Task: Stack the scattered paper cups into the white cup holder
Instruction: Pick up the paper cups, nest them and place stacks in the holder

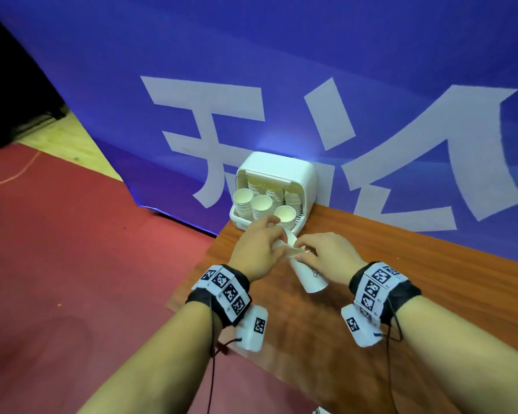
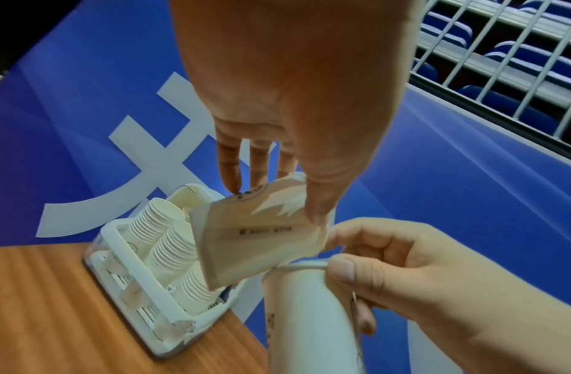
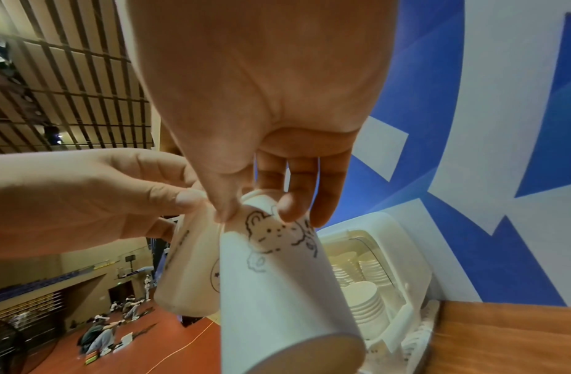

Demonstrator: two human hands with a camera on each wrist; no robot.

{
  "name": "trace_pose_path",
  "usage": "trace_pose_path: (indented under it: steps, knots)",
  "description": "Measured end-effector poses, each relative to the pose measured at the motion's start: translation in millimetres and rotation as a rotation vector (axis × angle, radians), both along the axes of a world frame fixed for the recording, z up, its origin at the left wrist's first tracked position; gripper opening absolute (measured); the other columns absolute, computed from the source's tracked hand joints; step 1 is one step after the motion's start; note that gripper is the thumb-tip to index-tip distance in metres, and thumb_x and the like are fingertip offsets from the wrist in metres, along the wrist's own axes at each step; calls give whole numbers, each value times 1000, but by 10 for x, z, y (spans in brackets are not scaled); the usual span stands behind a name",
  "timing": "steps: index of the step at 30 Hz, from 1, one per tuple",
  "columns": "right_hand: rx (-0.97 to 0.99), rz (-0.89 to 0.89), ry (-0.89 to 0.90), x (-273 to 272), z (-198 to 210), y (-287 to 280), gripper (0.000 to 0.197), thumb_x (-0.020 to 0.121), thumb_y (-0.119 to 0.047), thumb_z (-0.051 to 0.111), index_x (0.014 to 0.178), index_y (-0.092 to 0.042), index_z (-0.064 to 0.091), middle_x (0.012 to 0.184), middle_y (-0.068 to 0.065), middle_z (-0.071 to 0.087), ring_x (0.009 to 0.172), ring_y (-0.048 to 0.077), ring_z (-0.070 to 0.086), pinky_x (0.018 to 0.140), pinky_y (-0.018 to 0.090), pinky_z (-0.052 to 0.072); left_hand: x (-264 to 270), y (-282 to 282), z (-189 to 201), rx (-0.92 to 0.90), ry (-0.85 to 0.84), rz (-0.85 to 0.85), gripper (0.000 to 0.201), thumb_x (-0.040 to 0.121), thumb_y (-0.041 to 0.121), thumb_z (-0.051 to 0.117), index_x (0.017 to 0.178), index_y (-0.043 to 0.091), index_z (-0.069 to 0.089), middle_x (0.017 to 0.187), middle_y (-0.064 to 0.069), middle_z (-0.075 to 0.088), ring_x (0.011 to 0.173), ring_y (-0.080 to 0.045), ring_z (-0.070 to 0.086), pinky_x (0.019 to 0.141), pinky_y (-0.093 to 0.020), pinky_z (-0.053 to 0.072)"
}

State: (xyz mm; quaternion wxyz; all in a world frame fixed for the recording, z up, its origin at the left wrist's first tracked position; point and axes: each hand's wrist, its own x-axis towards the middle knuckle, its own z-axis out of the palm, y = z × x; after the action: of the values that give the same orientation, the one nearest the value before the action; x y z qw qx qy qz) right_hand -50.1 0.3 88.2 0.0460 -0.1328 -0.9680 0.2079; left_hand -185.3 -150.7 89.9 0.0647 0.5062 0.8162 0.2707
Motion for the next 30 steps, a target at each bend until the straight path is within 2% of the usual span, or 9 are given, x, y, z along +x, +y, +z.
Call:
trace_pose_path:
  steps: [4,7,9,12,18,23,26,30]
  knots:
    - [-85,-31,58,-354,16,247,29,90,-42,57,117,-34,64,105,-10,68,97,14,60,77,33,48,-346,55,37,29,-27,106,17,85,30,64,88,14,68,126,0,51,105,-20,55,86,-37,47]
    - [-106,-24,87,-628,35,397,16,92,-34,55,98,-25,68,94,-9,65,91,17,59,75,35,47,-606,84,88,47,-33,214,14,88,27,63,88,15,71,123,1,53,102,-19,56,86,-33,46]
    - [-137,-44,102,-774,47,451,17,94,-30,53,85,-21,65,84,-8,61,84,16,56,73,38,48,-745,88,110,44,-19,275,14,90,26,62,90,16,71,117,3,54,95,-17,58,82,-31,46]
    - [-172,-88,134,-934,17,511,21,94,-28,52,79,-20,63,80,-9,60,79,14,55,73,39,49,-955,114,127,33,-11,312,13,90,25,61,91,16,71,105,5,54,85,-15,57,78,-31,47]
    - [-220,-156,168,-1349,-84,626,16,93,-28,57,89,-20,70,94,-9,57,89,11,53,78,33,45,-1598,156,7,26,-7,368,15,90,21,60,92,17,74,88,0,60,84,-20,57,74,-33,45]
    - [-230,-253,176,-1755,-194,589,17,93,-27,57,89,-19,71,92,-9,58,90,11,53,79,32,44,-2161,201,-176,36,-47,339,16,89,19,61,95,15,75,88,-4,63,83,-21,57,71,-28,39]
    - [-214,-294,183,-2023,-239,543,18,93,-25,57,85,-17,71,87,-5,59,90,15,54,82,35,45,-2473,244,-257,57,-98,287,15,89,20,61,92,15,75,86,-3,62,80,-18,55,71,-28,39]
    - [-199,-346,172,-2270,-301,524,20,94,-25,56,90,-16,73,92,-2,60,92,17,56,85,33,44,-2815,350,-394,26,-152,210,15,89,23,62,92,17,75,89,-2,62,81,-18,57,72,-28,41]
